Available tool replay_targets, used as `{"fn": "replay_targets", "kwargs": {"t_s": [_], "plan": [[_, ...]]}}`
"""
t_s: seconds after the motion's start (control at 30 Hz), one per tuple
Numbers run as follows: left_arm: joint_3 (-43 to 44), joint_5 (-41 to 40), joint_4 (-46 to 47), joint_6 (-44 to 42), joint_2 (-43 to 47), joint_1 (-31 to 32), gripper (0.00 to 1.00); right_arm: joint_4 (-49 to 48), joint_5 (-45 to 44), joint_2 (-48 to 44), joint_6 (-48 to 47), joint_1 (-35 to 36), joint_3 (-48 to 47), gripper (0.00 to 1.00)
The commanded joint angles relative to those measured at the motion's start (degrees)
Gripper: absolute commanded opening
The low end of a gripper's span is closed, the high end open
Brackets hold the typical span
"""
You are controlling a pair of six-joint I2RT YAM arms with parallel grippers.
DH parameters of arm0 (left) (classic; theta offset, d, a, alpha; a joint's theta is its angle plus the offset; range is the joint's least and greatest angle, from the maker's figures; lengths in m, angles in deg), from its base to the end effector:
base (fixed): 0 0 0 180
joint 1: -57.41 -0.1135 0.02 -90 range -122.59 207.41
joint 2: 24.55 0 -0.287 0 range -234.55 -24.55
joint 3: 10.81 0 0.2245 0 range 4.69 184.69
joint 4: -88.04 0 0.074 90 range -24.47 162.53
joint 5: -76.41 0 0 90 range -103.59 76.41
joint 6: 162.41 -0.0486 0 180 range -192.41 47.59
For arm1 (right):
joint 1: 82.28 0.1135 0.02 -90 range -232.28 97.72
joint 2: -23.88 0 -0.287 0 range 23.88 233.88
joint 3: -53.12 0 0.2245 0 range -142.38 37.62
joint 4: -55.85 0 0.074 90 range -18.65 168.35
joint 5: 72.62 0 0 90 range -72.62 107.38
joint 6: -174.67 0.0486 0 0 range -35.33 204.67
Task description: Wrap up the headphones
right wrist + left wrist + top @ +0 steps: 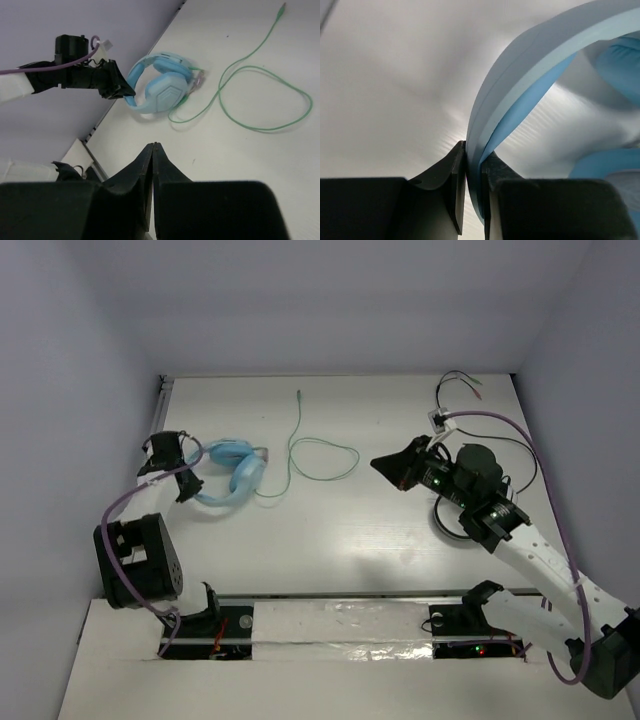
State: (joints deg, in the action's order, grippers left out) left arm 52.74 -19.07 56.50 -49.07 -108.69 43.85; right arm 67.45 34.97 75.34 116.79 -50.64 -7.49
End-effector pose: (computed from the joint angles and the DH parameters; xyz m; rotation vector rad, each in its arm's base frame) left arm 0.2672 0.0692 0.2234 -0.8218 2.3349 0.0456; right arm 0.1481 0.1085 0.3685 -0.2462 1.7102 1.0894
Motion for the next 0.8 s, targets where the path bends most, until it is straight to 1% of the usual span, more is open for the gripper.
{"fn": "replay_targets", "kwargs": {"t_s": [0.0, 0.03, 0.07, 0.1, 0.13, 0.2, 0.23, 0.27, 0.3, 0.33, 0.37, 0.4, 0.43, 0.47, 0.53, 0.57, 0.63, 0.67, 0.77], "plan": [[6.1, 8.1, -1.5, -2.5, 7.2, 6.9, 0.0, -2.4, 1.2, 2.1, -1.5, 0.5, -1.8, 0.05], [9.8, 8.4, -2.6, -2.9, 8.0, 8.4, 0.0, -2.5, 2.0, 2.6, -1.7, 0.5, -2.1, 0.01], [11.7, 9.1, -4.6, -3.8, 8.3, 9.9, 0.0, -2.9, 3.4, 2.7, -1.9, 0.5, -2.2, 0.0], [13.7, 9.5, -5.8, -4.6, 8.5, 11.4, 0.0, -4.0, 4.3, 2.8, -2.0, 0.5, -2.1, 0.0], [17.6, 10.0, -6.7, -5.8, 9.1, 13.8, 0.0, -5.0, 5.2, 2.8, -2.1, 0.5, -2.0, 0.0], [21.3, 12.9, -8.8, -6.7, 9.2, 15.5, 0.0, -6.0, 6.1, 3.3, -2.0, 0.5, -2.2, 0.0], [24.3, 15.6, -9.1, -6.8, 9.3, 15.5, 0.0, -6.2, 6.2, 3.7, -2.1, 0.5, -2.9, 0.01], [25.2, 21.6, -8.2, -6.7, 9.3, 16.1, 0.0, -6.5, 6.7, 4.7, -2.8, 0.5, -3.1, 0.1], [26.7, 23.3, -8.8, -6.8, 9.2, 17.2, 0.0, -7.3, 6.8, 5.4, -4.2, 0.5, -3.3, 0.15], [30.4, 24.4, -9.8, -7.4, 8.1, 17.9, 0.0, -7.2, 7.4, 6.2, -5.2, 0.5, -4.4, 0.21], [32.2, 25.2, -11.5, -7.9, 7.6, 19.6, 0.0, -6.0, 8.7, 8.0, -7.1, 0.5, -5.4, 0.35], [34.1, 25.5, -12.7, -8.5, 6.9, 20.4, 0.0, -3.9, 9.0, 8.8, -11.4, 0.5, -6.2, 0.41], [37.2, 25.9, -13.5, -8.7, 6.0, 21.3, 0.0, -4.0, 8.9, 9.4, -12.6, 0.5, -6.7, 0.47], [38.2, 26.4, -13.4, -8.5, 5.9, 22.8, 0.0, -3.8, 7.9, 10.2, -13.7, 0.5, -6.9, 0.54], [40.0, 27.6, -12.5, -7.8, 5.9, 23.9, 0.0, -4.9, 7.1, 10.4, -15.9, 0.5, -6.2, 0.59], [40.5, 28.9, -11.6, -7.4, 5.9, 24.5, 0.0, -5.8, 7.4, 10.6, -16.3, 0.5, -5.3, 0.65], [41.2, 29.6, -10.6, -5.9, 6.4, 25.3, 0.0, -5.3, 7.4, 11.6, -17.9, 0.5, -5.2, 0.68], [41.2, 31.3, -9.0, -5.4, 6.7, 25.3, 0.0, -5.8, 5.2, 11.9, -18.1, 0.5, -4.8, 0.71], [41.2, 35.2, -6.7, -3.1, 7.6, 25.3, 0.0, -10.2, 3.9, 13.7, -18.3, 0.5, -2.0, 0.74]]}}
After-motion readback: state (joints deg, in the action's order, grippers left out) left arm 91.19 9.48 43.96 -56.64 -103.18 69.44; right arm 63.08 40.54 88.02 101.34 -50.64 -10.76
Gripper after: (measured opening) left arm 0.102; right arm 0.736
